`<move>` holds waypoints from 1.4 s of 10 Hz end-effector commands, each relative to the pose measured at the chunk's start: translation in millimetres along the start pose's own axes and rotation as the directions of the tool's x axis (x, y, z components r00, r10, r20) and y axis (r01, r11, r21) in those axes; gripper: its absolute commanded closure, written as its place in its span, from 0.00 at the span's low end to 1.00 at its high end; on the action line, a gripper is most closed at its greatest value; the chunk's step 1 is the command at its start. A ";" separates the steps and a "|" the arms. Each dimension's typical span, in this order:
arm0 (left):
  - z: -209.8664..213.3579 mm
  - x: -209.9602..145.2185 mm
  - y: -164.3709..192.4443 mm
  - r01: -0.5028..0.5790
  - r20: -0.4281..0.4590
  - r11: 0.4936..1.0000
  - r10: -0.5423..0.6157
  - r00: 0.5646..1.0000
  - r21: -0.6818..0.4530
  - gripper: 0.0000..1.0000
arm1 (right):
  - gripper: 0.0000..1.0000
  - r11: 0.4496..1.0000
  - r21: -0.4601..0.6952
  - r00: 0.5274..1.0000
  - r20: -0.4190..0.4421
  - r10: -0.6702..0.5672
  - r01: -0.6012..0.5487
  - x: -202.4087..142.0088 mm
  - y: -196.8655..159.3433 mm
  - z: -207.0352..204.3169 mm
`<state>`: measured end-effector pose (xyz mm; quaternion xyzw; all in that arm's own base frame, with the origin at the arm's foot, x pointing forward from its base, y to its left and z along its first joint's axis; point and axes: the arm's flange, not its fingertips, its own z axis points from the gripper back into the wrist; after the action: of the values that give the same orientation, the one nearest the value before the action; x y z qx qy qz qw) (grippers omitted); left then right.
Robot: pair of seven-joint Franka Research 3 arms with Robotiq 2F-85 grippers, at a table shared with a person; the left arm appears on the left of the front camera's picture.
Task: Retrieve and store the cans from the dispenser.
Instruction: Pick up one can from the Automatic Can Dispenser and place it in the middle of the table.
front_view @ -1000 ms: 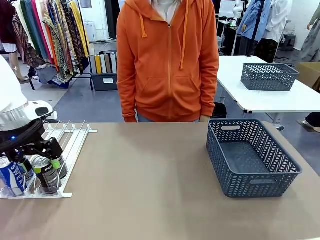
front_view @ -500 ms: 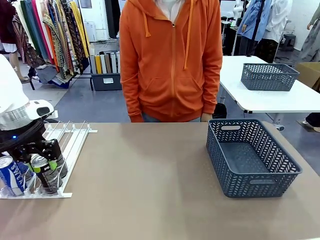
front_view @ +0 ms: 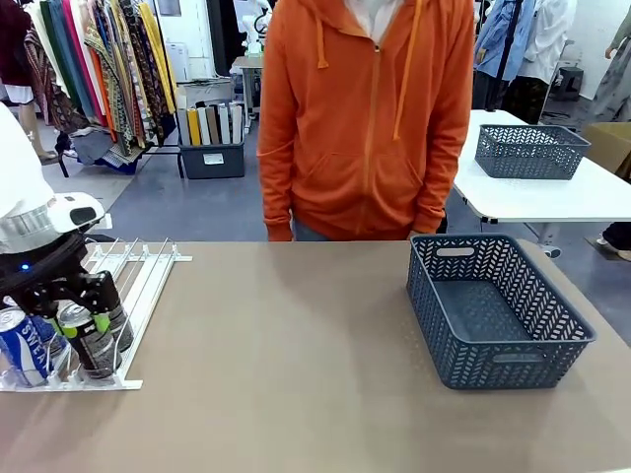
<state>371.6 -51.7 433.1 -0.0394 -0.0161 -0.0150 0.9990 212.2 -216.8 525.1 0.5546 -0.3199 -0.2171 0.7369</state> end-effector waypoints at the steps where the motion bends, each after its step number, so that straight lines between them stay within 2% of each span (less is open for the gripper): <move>1: 62.9 -38.8 -18.8 -0.044 0.075 0.996 0.038 0.996 0.074 1.00 | 0.00 0.999 0.027 1.000 0.013 0.018 -0.018 2.1 2.1 0.4; 3: 111.0 -73.6 -30.4 -0.022 0.190 0.995 0.004 0.982 0.092 1.00 | 0.00 0.999 0.027 1.000 0.013 0.018 -0.018 2.1 2.1 0.4; 6: 156.9 -118.7 -15.0 -0.004 0.361 1.000 0.010 0.933 -0.017 1.00 | 0.00 0.999 0.027 1.000 0.013 0.018 -0.018 2.1 2.1 0.4; 7: 161.7 -121.1 -6.5 -0.017 0.371 0.999 0.035 0.928 -0.052 1.00 | 0.00 0.999 0.027 1.000 0.013 0.018 -0.018 2.1 2.1 0.4; 8: 158.7 -115.9 -0.7 -0.049 0.342 0.994 0.078 0.936 -0.093 1.00 | 0.00 0.999 0.027 1.000 0.013 0.018 -0.018 2.1 2.1 0.4; 9: 169.3 -124.2 -17.3 -0.026 0.347 1.000 0.024 0.938 0.002 1.00 | 0.00 0.999 0.027 1.000 0.013 0.018 -0.018 2.1 2.1 0.4; 14: 162.6 -124.5 -17.4 -0.030 0.335 1.000 0.029 0.942 -0.002 1.00 | 0.00 0.999 0.027 1.000 0.013 0.018 -0.018 2.1 2.1 0.4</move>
<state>241.6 -53.5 591.1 -0.0387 -0.1837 0.0061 0.9822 212.5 -217.1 525.4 0.5543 -0.3196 -0.2171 0.7372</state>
